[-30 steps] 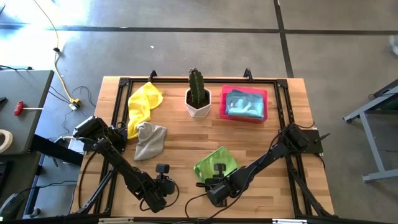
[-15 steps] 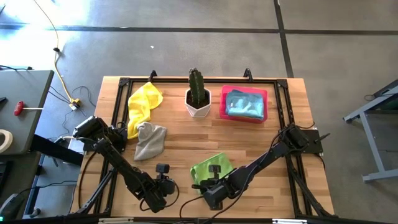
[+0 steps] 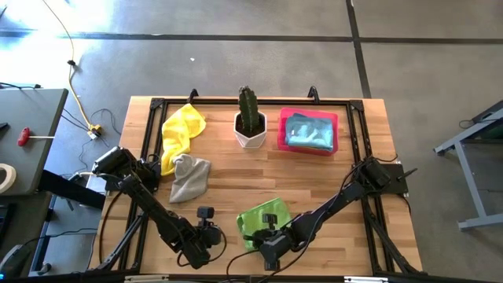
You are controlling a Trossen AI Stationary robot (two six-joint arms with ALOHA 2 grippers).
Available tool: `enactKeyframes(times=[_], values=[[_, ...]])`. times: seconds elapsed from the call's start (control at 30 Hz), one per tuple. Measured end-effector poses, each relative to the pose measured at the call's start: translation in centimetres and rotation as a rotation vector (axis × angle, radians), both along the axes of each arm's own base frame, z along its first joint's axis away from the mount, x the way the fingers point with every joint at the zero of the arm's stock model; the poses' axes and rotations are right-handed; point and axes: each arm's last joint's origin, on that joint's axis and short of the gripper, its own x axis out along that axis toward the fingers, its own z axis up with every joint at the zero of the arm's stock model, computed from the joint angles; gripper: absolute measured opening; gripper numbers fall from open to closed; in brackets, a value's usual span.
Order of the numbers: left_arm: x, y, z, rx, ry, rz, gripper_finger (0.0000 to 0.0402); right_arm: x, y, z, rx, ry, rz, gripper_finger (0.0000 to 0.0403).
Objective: Fold microfiber towels
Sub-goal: Put the yellow green towel into the pink laundry bin
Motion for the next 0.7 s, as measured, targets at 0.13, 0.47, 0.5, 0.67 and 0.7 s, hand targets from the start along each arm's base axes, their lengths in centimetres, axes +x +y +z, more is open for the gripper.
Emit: enactKeyframes(times=[0.13, 0.47, 0.5, 0.67, 0.7], values=[[0.2, -0.1, 0.1, 0.000, -0.031, 0.004, 0.0076, 0.0, 0.5, 0.2, 0.022, -0.033, 0.009, 0.0101], [0.5, -0.4, 0.2, -0.005, -0.058, -0.049, 0.0076, -0.2, 2.4, -1.7, -0.098, -0.127, 0.030, 0.0165], [0.5, -0.4, 0.2, -0.007, -0.055, -0.051, 0.0076, -0.1, 2.5, -2.2, -0.104, -0.131, 0.034, 0.0165], [0.5, -0.4, 0.2, -0.008, -0.055, -0.051, 0.0076, 0.1, 2.7, -3.8, -0.167, -0.141, 0.020, 0.0165], [0.5, -0.4, 0.2, -0.009, -0.056, -0.050, 0.0076, 0.1, 2.7, -4.0, -0.173, -0.142, 0.021, 0.0165]])
